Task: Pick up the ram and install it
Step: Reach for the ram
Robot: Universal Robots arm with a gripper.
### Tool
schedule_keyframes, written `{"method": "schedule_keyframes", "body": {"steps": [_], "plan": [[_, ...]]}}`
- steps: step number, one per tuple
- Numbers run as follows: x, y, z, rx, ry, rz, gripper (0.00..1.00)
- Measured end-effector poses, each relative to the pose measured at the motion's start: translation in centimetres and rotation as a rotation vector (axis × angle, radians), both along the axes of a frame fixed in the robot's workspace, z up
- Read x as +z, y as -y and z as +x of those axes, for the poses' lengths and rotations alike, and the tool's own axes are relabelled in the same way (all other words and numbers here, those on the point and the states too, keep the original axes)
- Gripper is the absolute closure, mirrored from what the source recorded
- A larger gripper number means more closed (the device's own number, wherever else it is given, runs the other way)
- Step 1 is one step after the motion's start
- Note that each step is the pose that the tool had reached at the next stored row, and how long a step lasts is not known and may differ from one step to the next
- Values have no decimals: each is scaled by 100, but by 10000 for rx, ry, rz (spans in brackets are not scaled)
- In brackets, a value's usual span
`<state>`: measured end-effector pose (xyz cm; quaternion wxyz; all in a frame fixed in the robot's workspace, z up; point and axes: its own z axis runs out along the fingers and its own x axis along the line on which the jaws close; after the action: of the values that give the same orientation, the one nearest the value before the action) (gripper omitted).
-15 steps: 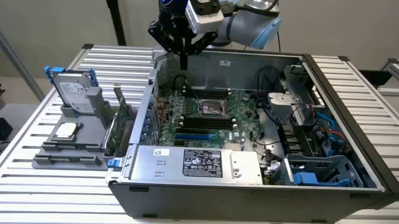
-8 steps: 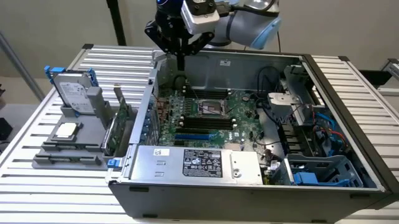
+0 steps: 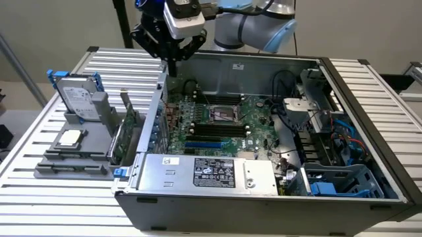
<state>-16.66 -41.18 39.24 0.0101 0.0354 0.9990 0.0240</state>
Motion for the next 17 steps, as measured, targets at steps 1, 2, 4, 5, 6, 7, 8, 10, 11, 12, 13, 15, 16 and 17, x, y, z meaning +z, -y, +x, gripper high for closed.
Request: {"method": "schedule_keyframes", "body": {"steps": [1,2,4,5,6,7,8,10,11,12,13,15,16,17], "plan": [[-1,13,-45,1,-1,0,100],[-1,26,-90,1,-2,-1,100],[-4,53,-180,0,-3,-1,100],[-6,66,-225,0,-2,0,100],[-7,79,-269,1,-3,0,100],[-9,93,-317,1,-3,0,100],[-11,106,-362,0,-4,0,100],[-15,132,-452,0,-5,0,100],[-17,146,-497,1,-4,0,100],[-19,158,-542,1,-5,0,100],[-22,172,-587,1,-6,-1,100],[-28,198,-681,0,-5,0,100],[-31,211,-726,0,-5,0,100],[-35,222,-771,0,-5,-1,100]]}}
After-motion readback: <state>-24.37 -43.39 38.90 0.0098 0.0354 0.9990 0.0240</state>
